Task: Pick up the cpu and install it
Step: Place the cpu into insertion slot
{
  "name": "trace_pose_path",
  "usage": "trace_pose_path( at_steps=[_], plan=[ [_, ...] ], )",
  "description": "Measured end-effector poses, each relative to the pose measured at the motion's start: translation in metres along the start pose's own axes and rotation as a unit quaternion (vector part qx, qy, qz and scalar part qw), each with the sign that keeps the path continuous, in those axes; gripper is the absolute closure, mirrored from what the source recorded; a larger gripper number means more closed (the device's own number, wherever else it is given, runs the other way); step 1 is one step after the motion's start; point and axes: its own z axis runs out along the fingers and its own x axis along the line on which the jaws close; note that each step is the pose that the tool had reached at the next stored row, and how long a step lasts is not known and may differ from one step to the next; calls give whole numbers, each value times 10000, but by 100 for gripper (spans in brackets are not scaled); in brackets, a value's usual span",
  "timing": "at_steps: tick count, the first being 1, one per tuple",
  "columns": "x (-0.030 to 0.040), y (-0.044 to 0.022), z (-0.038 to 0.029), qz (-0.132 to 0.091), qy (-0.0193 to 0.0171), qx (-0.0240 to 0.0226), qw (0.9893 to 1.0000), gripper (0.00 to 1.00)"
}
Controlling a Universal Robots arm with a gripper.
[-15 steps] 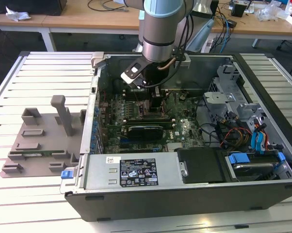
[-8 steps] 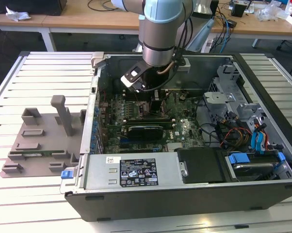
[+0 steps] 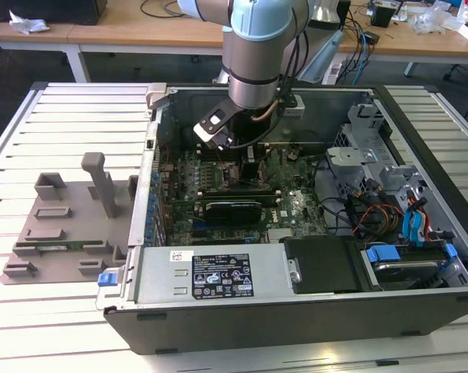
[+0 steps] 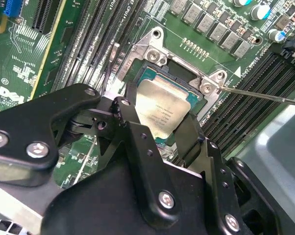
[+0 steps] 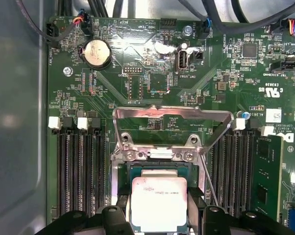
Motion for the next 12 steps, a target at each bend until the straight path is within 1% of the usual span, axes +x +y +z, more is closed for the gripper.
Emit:
trace_pose_path(
  at_steps=[6, 7, 8, 12],
  plan=[
    [1, 10, 6, 0, 1, -1, 10000, 45],
    [0, 11, 7, -1, 1, -5, 10000, 44],
    [2, 12, 9, -1, 6, -4, 10000, 38],
    [-5, 10, 6, 0, 1, -1, 10000, 38]
  ],
)
